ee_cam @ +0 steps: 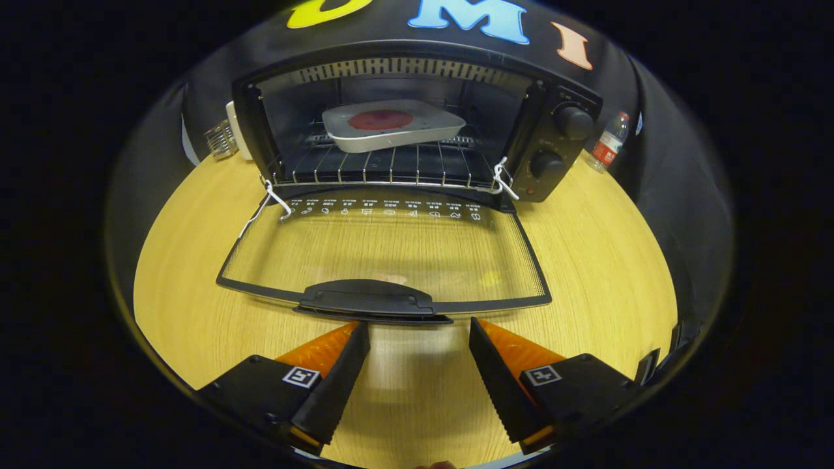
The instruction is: Open the toaster oven, put the food inside, and close the toaster oven door.
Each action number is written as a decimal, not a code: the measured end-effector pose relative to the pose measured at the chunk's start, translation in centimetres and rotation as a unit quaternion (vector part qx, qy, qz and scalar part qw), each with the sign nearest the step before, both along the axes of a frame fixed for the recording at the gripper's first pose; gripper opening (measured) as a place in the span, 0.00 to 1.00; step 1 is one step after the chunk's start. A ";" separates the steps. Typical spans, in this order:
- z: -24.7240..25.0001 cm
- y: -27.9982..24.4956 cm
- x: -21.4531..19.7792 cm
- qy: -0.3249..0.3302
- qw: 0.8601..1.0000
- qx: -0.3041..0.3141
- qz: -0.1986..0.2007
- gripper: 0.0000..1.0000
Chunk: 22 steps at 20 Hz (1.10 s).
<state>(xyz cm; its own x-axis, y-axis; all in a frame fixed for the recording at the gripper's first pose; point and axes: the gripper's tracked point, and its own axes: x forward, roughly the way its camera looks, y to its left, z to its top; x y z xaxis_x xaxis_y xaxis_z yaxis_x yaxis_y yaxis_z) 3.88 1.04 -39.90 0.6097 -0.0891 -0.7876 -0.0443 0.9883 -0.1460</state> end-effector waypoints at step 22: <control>28.6 -3.4 2.7 -0.323 0.945 0.022 0.033 0.96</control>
